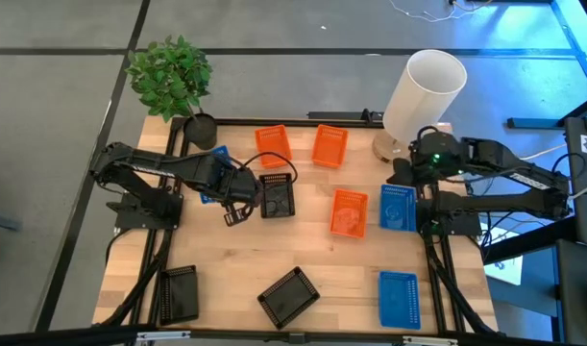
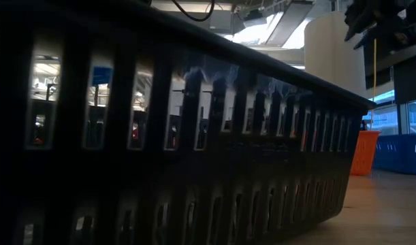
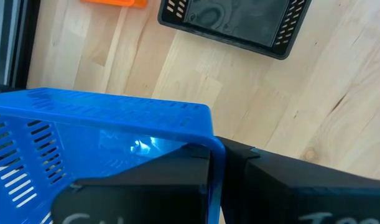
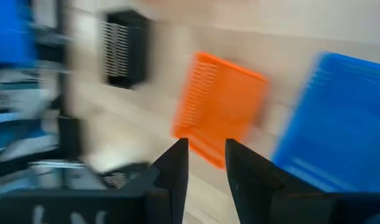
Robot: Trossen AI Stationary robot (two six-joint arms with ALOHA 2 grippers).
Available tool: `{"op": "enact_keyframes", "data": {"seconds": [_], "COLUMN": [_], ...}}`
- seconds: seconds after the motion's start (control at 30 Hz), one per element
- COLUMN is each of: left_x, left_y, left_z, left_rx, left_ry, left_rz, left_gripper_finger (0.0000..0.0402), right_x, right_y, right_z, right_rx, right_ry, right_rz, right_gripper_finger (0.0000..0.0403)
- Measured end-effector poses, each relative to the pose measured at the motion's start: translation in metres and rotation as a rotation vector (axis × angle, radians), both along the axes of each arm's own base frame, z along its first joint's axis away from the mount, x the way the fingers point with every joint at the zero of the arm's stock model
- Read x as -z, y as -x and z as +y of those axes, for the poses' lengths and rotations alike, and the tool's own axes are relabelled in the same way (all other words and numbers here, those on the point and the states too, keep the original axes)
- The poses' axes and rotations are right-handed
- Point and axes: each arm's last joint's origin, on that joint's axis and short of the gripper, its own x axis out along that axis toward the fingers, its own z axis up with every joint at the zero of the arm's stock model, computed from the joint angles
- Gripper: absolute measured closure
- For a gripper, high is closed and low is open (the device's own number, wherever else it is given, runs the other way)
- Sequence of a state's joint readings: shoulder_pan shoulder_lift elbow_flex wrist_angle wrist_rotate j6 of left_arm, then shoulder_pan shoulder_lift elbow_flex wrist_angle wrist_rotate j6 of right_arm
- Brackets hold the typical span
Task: Stack baskets by color
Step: Stack the top right blue bin on top of the top left blue bin
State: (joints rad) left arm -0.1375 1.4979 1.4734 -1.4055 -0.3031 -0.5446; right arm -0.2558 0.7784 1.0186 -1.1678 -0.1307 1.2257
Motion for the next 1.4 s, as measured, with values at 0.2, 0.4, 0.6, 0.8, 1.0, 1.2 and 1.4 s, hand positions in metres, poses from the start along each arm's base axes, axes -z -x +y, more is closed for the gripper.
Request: {"op": "enact_keyframes", "data": {"seconds": [0.2,0.4,0.6,0.8,1.0,1.2,1.4], "left_x": [0.000,0.000,0.000,0.000,0.000,0.000,0.000], "left_y": [0.000,0.000,0.000,0.000,0.000,0.000,0.000], "left_z": [0.000,0.000,0.002,0.002,0.002,0.002,0.002], "left_rx": [0.000,0.002,-0.002,-0.003,-0.004,-0.004,-0.003], "left_ry": [0.001,0.001,0.005,0.006,0.008,0.008,0.008], "left_rz": [0.001,0.002,0.003,0.003,0.003,0.003,0.003], "left_gripper_finger": [0.0401,0.0401,0.0401,0.0401,0.0401,0.0401,0.0402], "right_x": [0.002,0.021,0.035,0.043,0.051,0.058,0.068], "right_y": [-0.012,-0.034,-0.051,-0.062,-0.071,-0.078,-0.082], "right_z": [-0.002,-0.003,-0.006,-0.009,-0.011,-0.013,-0.014], "right_rx": [0.004,-0.024,-0.028,-0.017,-0.012,-0.007,-0.027], "right_ry": [-0.018,-0.046,-0.037,-0.017,-0.014,-0.001,-0.004], "right_rz": [0.270,0.391,0.463,0.502,0.556,0.601,0.618], "right_gripper_finger": [0.0297,0.0297,0.0297,0.0297,0.0297,0.0297,0.0297]}}
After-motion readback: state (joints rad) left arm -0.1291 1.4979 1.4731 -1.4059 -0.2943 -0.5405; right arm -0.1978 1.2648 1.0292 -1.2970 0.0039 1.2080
